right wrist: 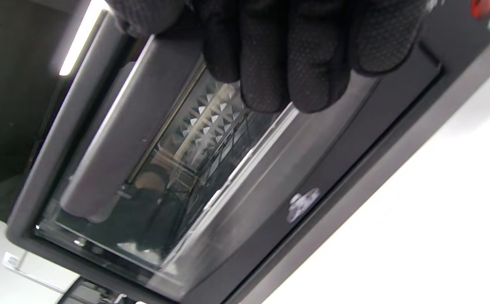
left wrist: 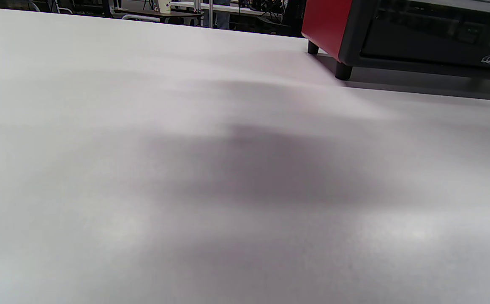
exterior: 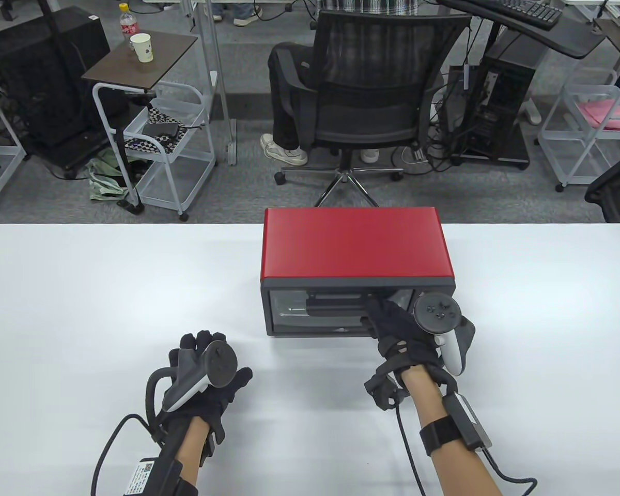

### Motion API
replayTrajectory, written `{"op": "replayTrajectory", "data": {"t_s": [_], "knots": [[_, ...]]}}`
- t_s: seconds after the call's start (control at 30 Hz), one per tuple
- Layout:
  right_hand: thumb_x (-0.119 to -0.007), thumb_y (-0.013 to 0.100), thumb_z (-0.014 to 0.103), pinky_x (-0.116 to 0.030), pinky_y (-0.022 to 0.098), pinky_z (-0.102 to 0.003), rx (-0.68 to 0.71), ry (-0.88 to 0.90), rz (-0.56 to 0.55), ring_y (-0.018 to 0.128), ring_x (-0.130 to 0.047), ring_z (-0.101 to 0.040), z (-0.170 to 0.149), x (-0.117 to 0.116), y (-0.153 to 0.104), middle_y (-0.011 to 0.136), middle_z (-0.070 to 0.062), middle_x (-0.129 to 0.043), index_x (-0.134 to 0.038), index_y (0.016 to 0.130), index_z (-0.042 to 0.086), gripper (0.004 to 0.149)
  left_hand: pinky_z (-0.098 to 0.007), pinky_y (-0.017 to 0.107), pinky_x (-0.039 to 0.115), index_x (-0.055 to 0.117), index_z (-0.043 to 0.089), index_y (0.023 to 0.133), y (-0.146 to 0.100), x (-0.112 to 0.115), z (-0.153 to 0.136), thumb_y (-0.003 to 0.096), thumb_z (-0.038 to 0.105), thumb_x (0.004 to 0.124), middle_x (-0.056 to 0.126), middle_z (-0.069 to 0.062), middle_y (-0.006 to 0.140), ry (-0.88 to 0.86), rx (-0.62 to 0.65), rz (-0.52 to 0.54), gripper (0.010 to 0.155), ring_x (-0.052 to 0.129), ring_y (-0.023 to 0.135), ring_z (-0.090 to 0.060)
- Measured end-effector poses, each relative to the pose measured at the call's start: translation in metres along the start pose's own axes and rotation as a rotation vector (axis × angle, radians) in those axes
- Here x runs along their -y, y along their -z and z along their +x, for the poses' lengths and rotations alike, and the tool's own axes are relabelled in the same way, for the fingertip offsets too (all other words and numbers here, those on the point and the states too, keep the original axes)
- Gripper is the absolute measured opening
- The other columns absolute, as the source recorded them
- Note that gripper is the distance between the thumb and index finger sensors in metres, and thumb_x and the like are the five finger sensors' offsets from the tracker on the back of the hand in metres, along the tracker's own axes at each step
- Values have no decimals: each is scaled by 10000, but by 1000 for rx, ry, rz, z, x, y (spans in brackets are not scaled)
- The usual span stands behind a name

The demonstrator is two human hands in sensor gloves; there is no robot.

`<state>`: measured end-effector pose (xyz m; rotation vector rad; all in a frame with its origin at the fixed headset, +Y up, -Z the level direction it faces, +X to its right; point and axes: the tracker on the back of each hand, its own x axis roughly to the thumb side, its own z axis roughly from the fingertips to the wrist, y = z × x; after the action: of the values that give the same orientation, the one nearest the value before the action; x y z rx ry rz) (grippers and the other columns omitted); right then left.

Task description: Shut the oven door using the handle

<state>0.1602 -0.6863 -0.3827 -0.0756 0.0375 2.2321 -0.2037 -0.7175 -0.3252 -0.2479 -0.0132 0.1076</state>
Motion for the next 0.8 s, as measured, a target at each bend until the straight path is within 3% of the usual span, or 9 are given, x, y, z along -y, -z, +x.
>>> {"op": "replayTrajectory", "data": {"t_s": [0.07, 0.17, 0.4, 0.57, 0.8], "knots": [[-622, 513, 502, -651, 670, -541, 43, -92, -25, 910, -702, -454, 0, 6, -8, 1093, -273, -686, -493, 1074, 66, 722, -616, 689, 240, 267, 147, 1146, 0, 0, 1, 533, 667, 574, 265, -225, 1200, 3, 2, 3, 861, 241, 1072, -508], [-628, 509, 502, -668, 663, -540, 82, -179, -68, 919, -696, -461, 0, 18, -24, 1085, -325, -646, -505, 1051, 38, 724, -616, 688, 241, 267, 146, 1145, -2, -1, 6, 533, 666, 574, 268, -226, 1199, 19, 12, 9, 860, 242, 1073, -508], [-666, 503, 477, -667, 657, -548, 220, -347, -173, 899, -769, -395, 2, 34, -67, 1040, -178, -771, -625, 978, 144, 582, -620, 684, 244, 269, 139, 1143, -11, -4, 15, 533, 663, 575, 269, -232, 1195, 15, 24, 31, 861, 247, 1067, -514], [-693, 497, 484, -589, 699, -568, 260, -455, -187, 979, -645, -398, -1, 25, -85, 1089, -136, -712, -589, 1000, 200, 587, -620, 681, 244, 269, 137, 1142, -18, -5, 20, 532, 664, 575, 270, -233, 1193, 25, 40, 40, 862, 246, 1065, -515], [-654, 496, 547, -414, 739, -599, 274, -613, -130, 1053, -341, -393, -13, 2, -90, 1204, -124, -443, -430, 1062, 232, 686, -621, 679, 241, 264, 137, 1143, -22, -4, 28, 532, 666, 571, 265, -230, 1193, 40, 64, 43, 864, 243, 1065, -513]]}}
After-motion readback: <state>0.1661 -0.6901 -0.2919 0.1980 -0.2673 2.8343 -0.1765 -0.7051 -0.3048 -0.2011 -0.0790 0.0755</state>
